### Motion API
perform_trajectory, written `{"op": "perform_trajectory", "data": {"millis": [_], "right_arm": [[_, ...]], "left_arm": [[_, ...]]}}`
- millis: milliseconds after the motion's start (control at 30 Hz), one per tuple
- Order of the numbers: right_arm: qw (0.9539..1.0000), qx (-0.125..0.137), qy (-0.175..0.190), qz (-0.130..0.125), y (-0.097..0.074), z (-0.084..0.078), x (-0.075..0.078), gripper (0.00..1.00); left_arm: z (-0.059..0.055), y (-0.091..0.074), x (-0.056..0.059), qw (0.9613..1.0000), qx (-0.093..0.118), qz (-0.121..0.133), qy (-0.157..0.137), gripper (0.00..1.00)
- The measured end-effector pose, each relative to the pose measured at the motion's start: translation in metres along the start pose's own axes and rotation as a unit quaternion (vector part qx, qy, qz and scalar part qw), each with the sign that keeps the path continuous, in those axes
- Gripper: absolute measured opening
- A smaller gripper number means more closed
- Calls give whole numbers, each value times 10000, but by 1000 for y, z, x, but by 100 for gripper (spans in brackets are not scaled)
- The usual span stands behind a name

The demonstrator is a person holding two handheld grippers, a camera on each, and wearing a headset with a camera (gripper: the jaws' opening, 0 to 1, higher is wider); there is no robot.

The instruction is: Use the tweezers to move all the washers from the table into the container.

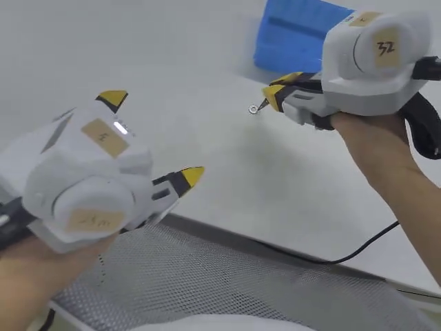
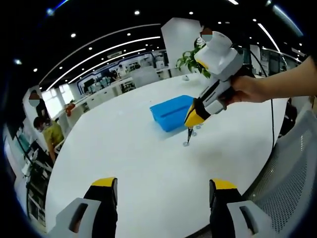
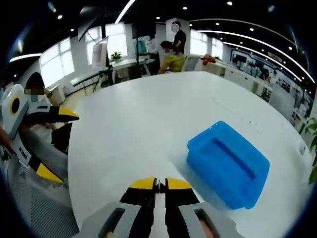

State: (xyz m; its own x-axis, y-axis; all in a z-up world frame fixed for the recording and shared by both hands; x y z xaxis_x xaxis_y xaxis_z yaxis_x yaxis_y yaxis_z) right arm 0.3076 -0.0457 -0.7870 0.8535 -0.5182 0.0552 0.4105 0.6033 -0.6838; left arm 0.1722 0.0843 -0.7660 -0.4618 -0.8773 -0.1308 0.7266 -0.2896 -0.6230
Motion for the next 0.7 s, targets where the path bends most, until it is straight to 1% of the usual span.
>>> {"op": "perform_trajectory", "data": {"millis": [133, 333, 400, 467, 600, 667, 700], "right_arm": [[10000, -24, 52, -67, 2, 1, 2, 3], [9999, -68, 92, -45, 5, 4, 1, 3], [9999, -106, 61, -48, 4, 6, 1, 3], [9999, -87, 15, -85, 4, 7, 1, 3], [9999, -135, 101, 9, 9, 8, 2, 3], [9998, -191, 42, -7, 12, 8, 4, 3], [9999, -160, 36, -24, 12, 8, 4, 3]], "left_arm": [[-1, 0, 0, 10000, -16, -15, 16, 78], [-2, 1, 0, 10000, -55, -15, 32, 78], [-2, 1, 1, 10000, -82, -27, 51, 78], [-3, 1, 1, 9999, -102, -25, 83, 78], [-3, 2, 2, 9998, -130, -28, 114, 78], [-3, 2, 2, 9998, -140, -24, 120, 78], [-4, 2, 2, 9998, -153, -18, 126, 78]]}}
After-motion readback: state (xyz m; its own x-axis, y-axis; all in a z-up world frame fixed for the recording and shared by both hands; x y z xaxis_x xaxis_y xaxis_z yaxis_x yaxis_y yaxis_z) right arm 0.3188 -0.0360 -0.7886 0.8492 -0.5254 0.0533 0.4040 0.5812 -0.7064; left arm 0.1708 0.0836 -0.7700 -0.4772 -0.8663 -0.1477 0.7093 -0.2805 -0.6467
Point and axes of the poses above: the centre of the closed fingertips' face, and the gripper's own axes: y roughly forward along the fingers, x roughly to its right, z roughly out of its top, the point moved 5 cm from there along -y, roughly backward along the fingers, and after that the axes turned 7 degrees about -z, right-handed, at the moved point
